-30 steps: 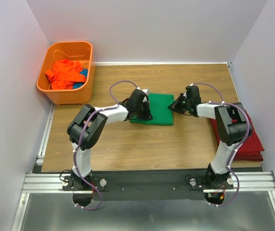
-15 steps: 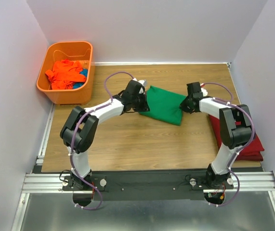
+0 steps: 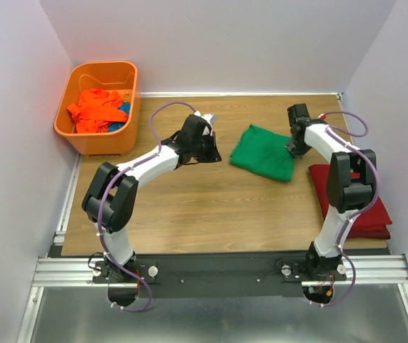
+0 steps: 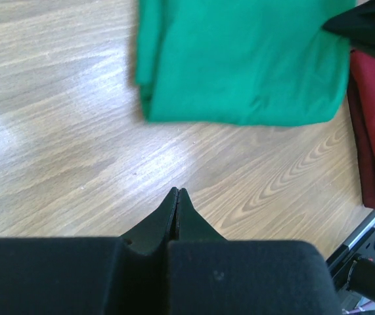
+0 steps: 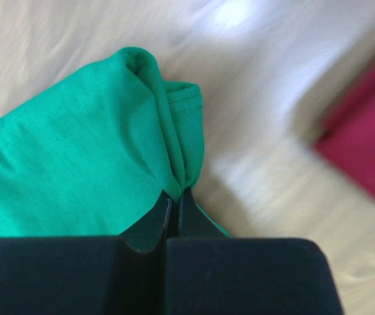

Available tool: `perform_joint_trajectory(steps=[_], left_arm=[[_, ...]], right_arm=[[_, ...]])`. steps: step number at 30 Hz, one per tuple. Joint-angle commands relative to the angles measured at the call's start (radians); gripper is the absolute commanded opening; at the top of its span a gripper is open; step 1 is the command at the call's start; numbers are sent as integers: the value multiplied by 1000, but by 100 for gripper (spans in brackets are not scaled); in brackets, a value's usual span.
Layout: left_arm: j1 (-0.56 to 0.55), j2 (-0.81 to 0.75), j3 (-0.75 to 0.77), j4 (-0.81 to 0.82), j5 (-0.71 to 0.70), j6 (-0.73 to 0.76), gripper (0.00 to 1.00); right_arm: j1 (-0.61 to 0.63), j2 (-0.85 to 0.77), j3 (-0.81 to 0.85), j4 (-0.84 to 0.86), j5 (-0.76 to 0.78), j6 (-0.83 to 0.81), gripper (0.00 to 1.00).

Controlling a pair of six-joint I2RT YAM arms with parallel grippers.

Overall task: Fold and stack the t-shirts
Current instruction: Neatly place the folded tshirt to the corner

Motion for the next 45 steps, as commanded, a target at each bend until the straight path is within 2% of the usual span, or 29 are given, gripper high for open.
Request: perform_joint_trajectory(steps=[1,6,12,18,27,45], left_arm=[[5,-48,-21,0,36,18,0],[6,-44,-20,5,61,13,0],[5,-41,-15,2,69,13,0],[6,-41,-4,-15,73,15,0],[5,-45,8,-36,64,21,0],[0,-51,-4,-35,59,4,0]], right_arm=[[-61,22,92,-225,168,75,0],[-121,33,215,-416,219,148,1],[-234,10,267,-507,225,202,1],[-300,44,412,-627,260,222,1],[-372,7,461,-654,265,207,1],[-381,-131,461,-671,254,132,1]])
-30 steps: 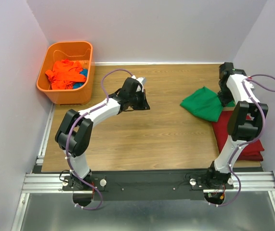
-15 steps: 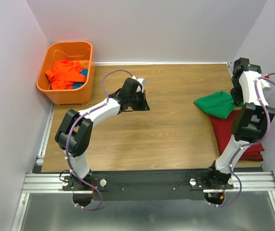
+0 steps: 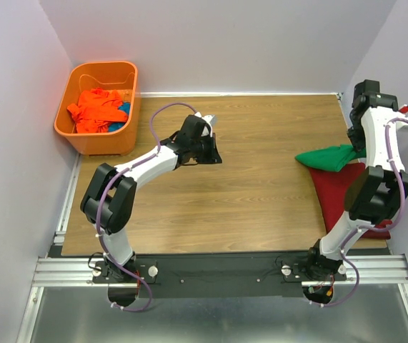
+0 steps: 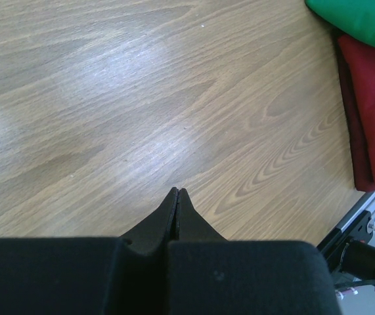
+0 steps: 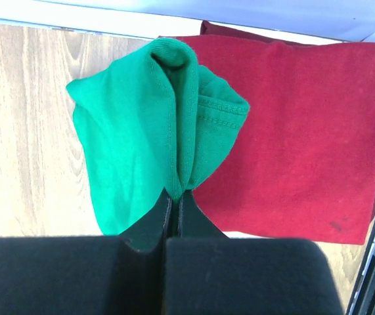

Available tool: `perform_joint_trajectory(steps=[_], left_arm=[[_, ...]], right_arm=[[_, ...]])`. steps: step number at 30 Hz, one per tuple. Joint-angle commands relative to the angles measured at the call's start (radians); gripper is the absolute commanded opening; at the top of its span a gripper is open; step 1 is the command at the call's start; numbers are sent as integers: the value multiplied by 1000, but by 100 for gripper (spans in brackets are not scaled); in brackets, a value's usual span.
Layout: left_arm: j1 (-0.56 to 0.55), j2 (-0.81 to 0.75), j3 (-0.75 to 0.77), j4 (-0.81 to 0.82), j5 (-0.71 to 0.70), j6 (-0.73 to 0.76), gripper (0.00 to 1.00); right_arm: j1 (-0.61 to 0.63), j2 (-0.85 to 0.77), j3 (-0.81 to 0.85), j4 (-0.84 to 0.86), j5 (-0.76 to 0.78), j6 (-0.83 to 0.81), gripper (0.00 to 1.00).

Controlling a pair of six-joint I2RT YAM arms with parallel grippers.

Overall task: Fold and stack the t-shirts
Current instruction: Neatly place the folded tshirt to the corner

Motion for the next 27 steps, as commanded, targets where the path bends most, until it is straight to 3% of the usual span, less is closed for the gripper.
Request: perform_joint_trajectory(steps=[1,27], left_arm=[[-1,-37,8,-10,13,-2,0],[-6,-31,-7,-1,2,-10,0]], right_arm=[[-11,-26,38,-26,48,-21,1],[-22,-75,137,-31,49,-96,1]])
